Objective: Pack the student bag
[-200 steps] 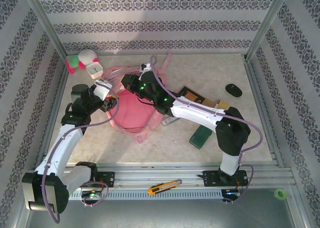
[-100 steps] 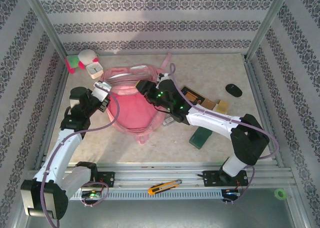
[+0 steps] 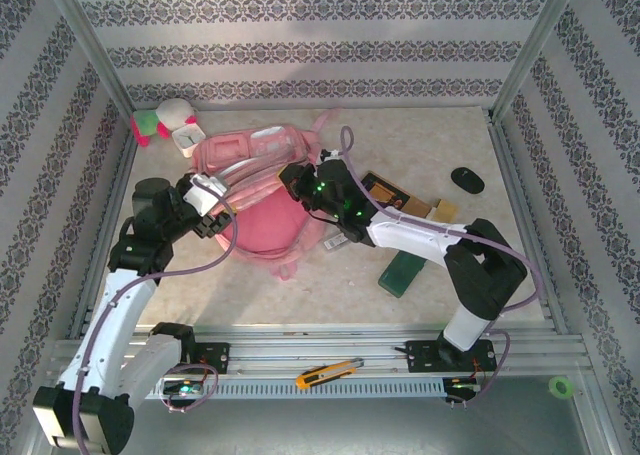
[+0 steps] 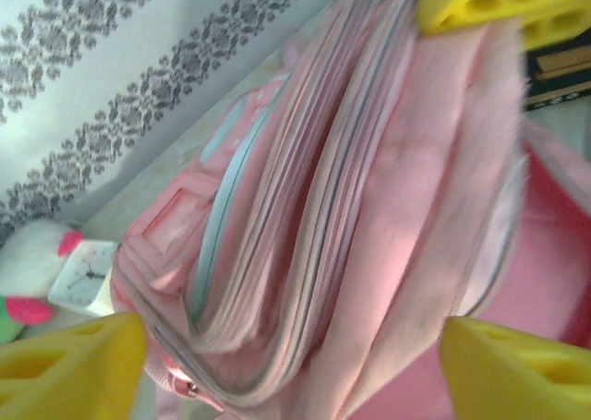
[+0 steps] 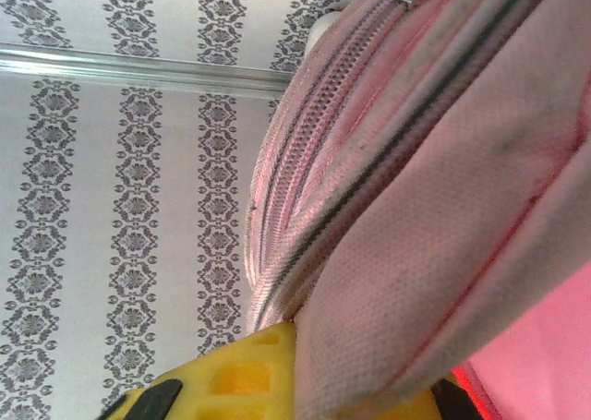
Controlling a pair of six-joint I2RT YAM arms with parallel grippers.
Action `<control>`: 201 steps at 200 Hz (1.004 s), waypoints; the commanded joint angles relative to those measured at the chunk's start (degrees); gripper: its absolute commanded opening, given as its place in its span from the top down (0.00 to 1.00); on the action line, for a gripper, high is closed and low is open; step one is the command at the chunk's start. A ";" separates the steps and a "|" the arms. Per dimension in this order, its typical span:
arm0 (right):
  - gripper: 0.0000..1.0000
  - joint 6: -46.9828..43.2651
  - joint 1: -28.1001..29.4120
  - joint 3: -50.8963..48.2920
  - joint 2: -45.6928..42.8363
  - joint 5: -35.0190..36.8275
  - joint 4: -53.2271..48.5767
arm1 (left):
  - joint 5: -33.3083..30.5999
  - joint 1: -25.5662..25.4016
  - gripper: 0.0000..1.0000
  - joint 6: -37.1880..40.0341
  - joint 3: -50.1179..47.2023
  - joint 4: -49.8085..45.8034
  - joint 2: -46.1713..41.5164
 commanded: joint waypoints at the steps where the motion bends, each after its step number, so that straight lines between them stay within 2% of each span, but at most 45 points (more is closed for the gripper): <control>1: 1.00 1.42 2.25 3.38 1.18 2.88 4.08 | -0.27 -3.59 0.12 4.41 1.62 -3.98 0.64; 36: 1.00 0.90 4.40 6.37 3.29 3.07 3.78 | -6.20 -7.91 0.09 8.00 3.19 -0.02 7.17; 75: 1.00 0.10 5.32 6.73 3.10 3.17 2.93 | -14.84 -8.78 0.11 7.97 4.05 6.86 16.48; 80: 1.00 -0.14 5.33 6.47 2.75 3.26 2.74 | -15.97 -8.75 0.15 7.96 4.00 7.53 17.14; 84: 1.00 -0.38 5.31 6.16 2.35 3.43 2.47 | -16.68 -8.71 0.22 7.84 3.88 8.05 17.64; 91: 0.98 -0.94 5.24 5.62 1.68 3.62 1.99 | -17.65 -8.76 0.39 7.61 3.54 8.95 17.94; 99: 0.95 -1.88 5.11 4.87 0.68 3.80 1.10 | -17.86 -8.75 0.54 7.27 3.10 9.58 17.58; 113: 0.82 -4.23 4.48 3.35 -1.77 4.08 -1.73 | -18.08 -8.77 0.80 5.81 2.05 10.93 16.22; 124: 0.71 -6.69 3.66 1.62 -4.52 4.08 -5.79 | -18.78 -8.75 0.89 5.45 1.28 11.05 15.60; 152: 0.58 -11.20 0.35 -3.66 -11.95 2.02 -18.34 | -22.99 -8.60 0.91 9.26 0.06 5.50 15.97; 167: 0.56 -12.67 -1.83 -7.47 -15.95 0.15 -23.06 | -25.41 -8.62 0.90 16.53 -0.27 -0.77 15.49; 184: 0.56 -13.83 -4.34 -11.47 -19.68 -1.98 -26.51 | -32.58 -8.40 0.88 20.52 -0.13 -5.97 15.45; 201: 0.56 -16.89 -7.15 -13.36 -22.13 -5.36 -31.22 | -34.23 -7.39 0.81 24.32 -1.77 -7.69 14.35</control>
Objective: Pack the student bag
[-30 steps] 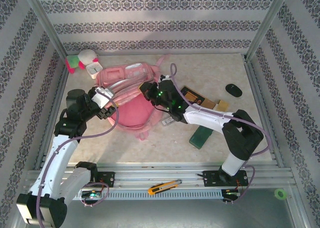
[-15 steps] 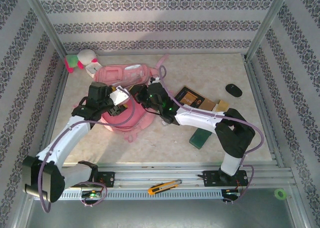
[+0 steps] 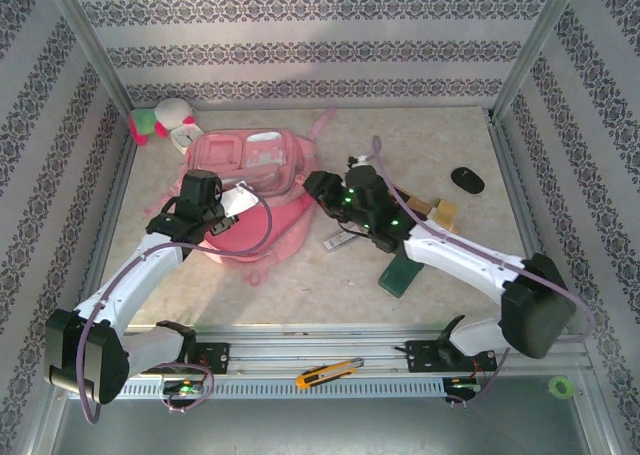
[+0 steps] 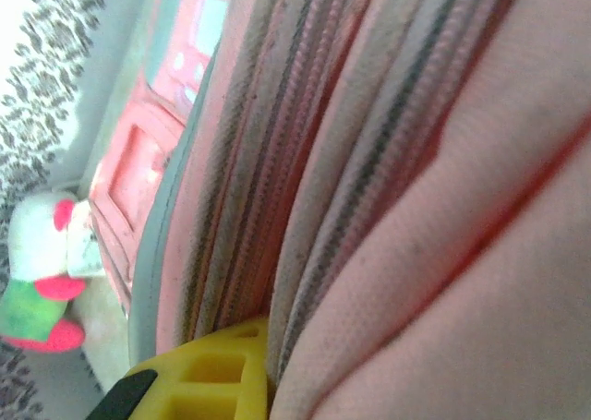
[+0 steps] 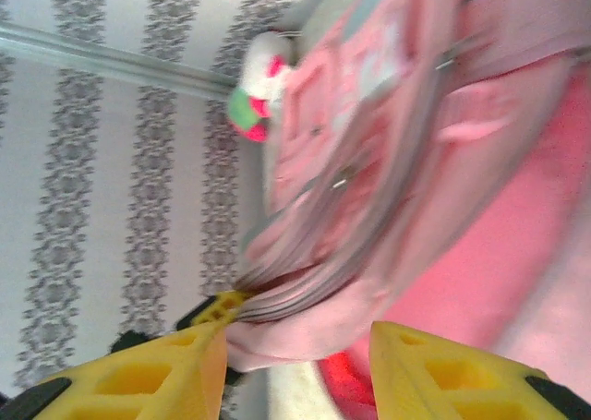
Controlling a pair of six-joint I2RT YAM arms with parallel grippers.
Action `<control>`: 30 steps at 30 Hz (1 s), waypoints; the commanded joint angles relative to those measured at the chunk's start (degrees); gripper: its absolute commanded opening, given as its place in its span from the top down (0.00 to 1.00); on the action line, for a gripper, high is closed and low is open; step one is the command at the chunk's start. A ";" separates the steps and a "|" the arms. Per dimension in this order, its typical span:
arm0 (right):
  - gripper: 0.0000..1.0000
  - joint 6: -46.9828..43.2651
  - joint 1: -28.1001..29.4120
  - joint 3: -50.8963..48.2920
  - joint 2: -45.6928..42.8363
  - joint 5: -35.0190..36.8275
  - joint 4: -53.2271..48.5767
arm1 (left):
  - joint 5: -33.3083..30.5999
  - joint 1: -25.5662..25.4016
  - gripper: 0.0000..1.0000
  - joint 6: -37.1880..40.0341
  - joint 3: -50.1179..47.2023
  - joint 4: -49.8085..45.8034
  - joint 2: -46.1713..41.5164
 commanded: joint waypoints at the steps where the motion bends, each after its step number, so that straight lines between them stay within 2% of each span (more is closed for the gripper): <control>1: 0.56 -6.00 -3.02 -3.26 -2.30 -5.39 -11.20 | -10.17 1.40 0.81 8.44 -2.18 -7.43 -2.50; 3: 0.56 -10.01 -5.31 -2.47 -2.63 -8.20 -16.07 | -10.35 1.92 0.74 9.87 -3.65 -6.58 -3.78; 6: 0.52 -17.49 -8.15 0.00 -1.89 -11.26 -24.20 | -9.72 2.15 0.53 8.64 -2.10 -10.48 -4.25; 9: 0.48 -24.95 -10.06 3.68 0.36 -10.72 -33.72 | -3.80 2.03 0.27 2.36 2.38 -16.57 -6.41; 12: 0.44 -29.25 -11.58 6.35 3.57 -9.36 -41.31 | 4.84 1.76 0.16 -7.51 6.69 -19.90 -9.52; 15: 0.43 -28.76 -13.49 6.62 6.85 -8.84 -46.58 | 13.50 1.59 0.15 -20.79 7.77 -17.34 -12.63; 17: 0.43 -27.56 -13.31 5.26 7.91 -9.34 -45.78 | 16.30 1.61 0.15 -28.34 6.91 -14.09 -13.72; 20: 0.43 -25.81 -12.98 3.24 8.60 -10.45 -42.20 | 17.43 1.58 0.15 -32.87 5.65 -11.59 -14.12; 21: 0.43 -24.40 -12.82 1.93 9.41 -10.93 -39.12 | 18.50 1.58 0.16 -37.05 4.03 -8.29 -14.25; 22: 0.43 -22.98 -12.30 1.04 11.59 -11.51 -34.15 | 19.58 1.53 0.17 -44.82 1.28 -2.40 -13.08; 23: 0.43 -22.90 -12.17 1.16 12.81 -11.90 -31.79 | 20.14 1.53 0.18 -47.40 0.66 -0.66 -12.02; 26: 0.43 -21.16 -11.66 1.48 16.19 -13.00 -26.86 | 20.34 1.52 0.18 -49.59 -0.09 1.09 -10.67; 30: 0.44 -19.63 -10.36 4.30 21.54 -12.55 -25.27 | 16.46 1.46 0.19 -49.85 -0.54 1.35 -10.45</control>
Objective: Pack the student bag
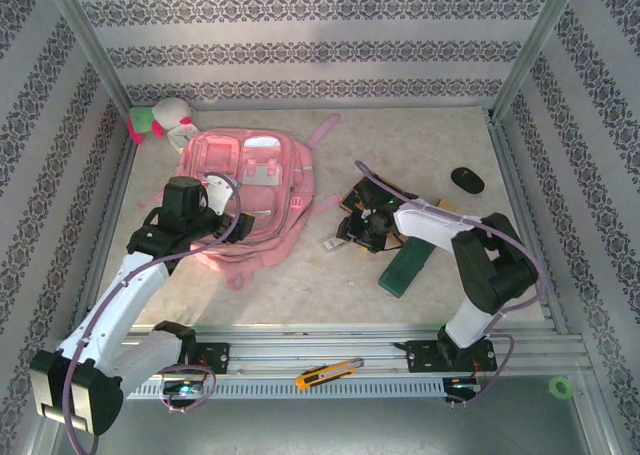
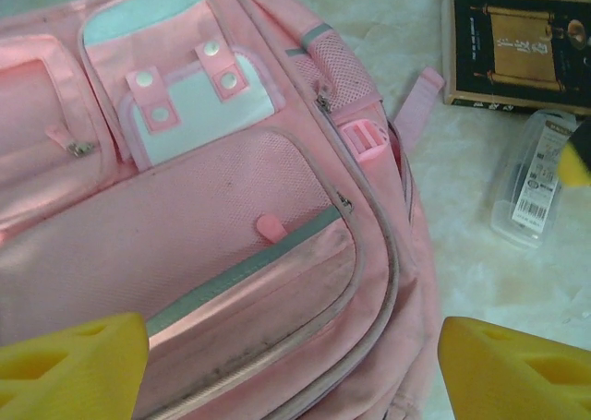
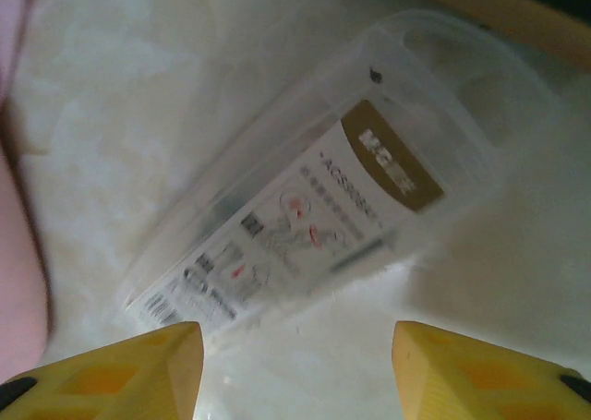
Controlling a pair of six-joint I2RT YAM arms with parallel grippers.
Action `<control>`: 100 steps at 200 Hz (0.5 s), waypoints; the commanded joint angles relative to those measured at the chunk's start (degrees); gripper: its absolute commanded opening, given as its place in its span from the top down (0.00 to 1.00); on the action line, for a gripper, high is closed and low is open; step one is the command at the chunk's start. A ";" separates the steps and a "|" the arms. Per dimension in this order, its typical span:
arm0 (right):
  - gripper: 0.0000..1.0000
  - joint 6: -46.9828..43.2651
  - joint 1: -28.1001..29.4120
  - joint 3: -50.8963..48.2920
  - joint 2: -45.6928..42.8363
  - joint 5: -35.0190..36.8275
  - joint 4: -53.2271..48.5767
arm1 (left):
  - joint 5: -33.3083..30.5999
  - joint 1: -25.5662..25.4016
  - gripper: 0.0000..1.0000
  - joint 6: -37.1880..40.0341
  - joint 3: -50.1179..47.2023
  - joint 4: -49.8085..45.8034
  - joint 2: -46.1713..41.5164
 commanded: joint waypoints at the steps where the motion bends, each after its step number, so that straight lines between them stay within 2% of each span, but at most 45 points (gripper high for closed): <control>1: 0.44 2.64 1.63 2.44 2.88 -0.64 5.69 | -1.70 -0.09 0.19 -5.46 0.08 5.13 -1.03; 49: 0.45 1.70 3.96 10.70 10.21 -3.20 10.94 | -0.64 -0.18 0.20 -7.56 -0.17 6.33 -0.27; 80: 0.46 -0.47 4.81 16.65 14.01 -4.66 10.83 | -2.61 -1.76 0.25 -13.79 -0.61 8.07 0.39; 100: 0.45 -2.66 4.24 17.47 12.61 -5.03 9.78 | -3.65 -4.43 0.28 -19.67 -0.75 9.67 1.56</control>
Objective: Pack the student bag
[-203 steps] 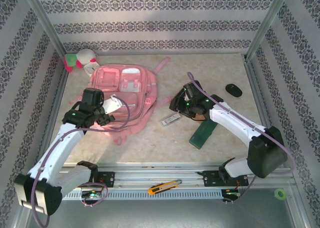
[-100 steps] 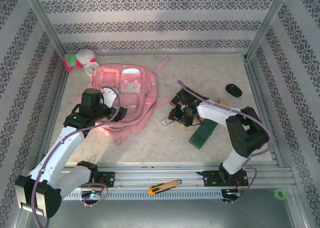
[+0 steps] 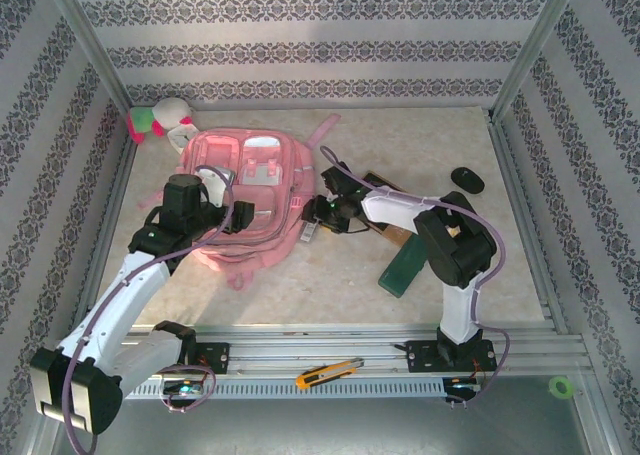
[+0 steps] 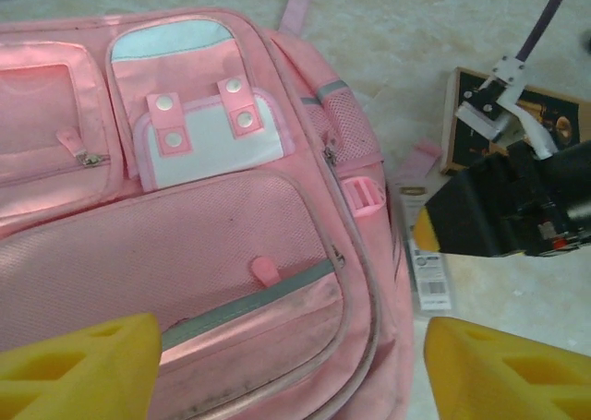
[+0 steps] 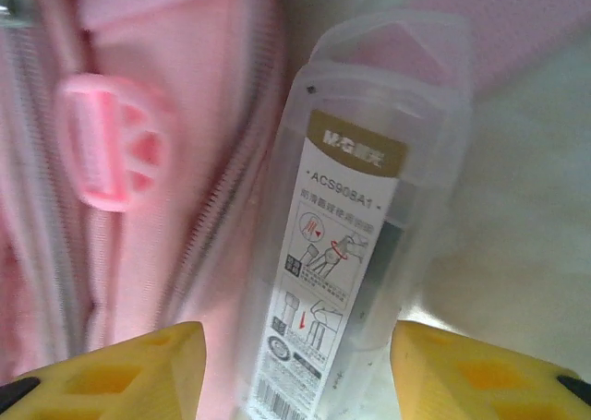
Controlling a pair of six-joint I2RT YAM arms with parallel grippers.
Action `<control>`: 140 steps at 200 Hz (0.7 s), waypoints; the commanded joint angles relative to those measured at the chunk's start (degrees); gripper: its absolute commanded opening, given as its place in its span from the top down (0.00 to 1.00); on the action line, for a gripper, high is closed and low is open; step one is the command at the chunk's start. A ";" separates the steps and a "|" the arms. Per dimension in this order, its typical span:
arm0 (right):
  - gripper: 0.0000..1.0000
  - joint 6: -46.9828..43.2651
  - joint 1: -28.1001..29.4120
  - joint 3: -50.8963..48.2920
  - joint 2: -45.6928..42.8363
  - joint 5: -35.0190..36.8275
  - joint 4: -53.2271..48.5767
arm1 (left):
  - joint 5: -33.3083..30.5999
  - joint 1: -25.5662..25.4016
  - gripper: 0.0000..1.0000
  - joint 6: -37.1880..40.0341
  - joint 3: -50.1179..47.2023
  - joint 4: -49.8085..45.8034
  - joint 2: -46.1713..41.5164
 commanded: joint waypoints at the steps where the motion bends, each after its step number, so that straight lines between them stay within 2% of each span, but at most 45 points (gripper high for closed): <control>1: 0.45 -3.44 -0.34 2.08 -0.96 -1.69 -0.11 | -1.55 -2.95 0.29 -8.62 -0.58 4.38 1.18; 19: 0.45 -7.36 -1.90 1.26 -5.23 -1.48 -3.59 | -2.76 -6.71 0.30 -14.32 -0.07 5.87 3.45; 44: 0.45 -16.84 -4.47 1.68 -11.45 0.20 -14.42 | -4.28 -11.42 0.33 -24.60 2.26 7.34 8.80; 70: 0.45 -25.44 -11.37 0.92 -15.02 -0.16 -21.64 | -5.80 -15.50 0.36 -34.27 6.10 6.47 16.46; 86: 0.45 -30.19 -17.38 1.36 -15.03 -2.01 -24.47 | -4.64 -17.58 0.38 -39.21 7.37 8.95 20.69; 105: 0.44 -35.62 -24.14 3.79 -12.98 -0.95 -27.50 | -4.44 -20.48 0.42 -44.18 7.91 14.98 25.53; 140: 0.43 -40.22 -31.66 10.39 -6.44 0.35 -29.94 | -3.55 -22.98 0.50 -52.13 9.33 23.20 35.32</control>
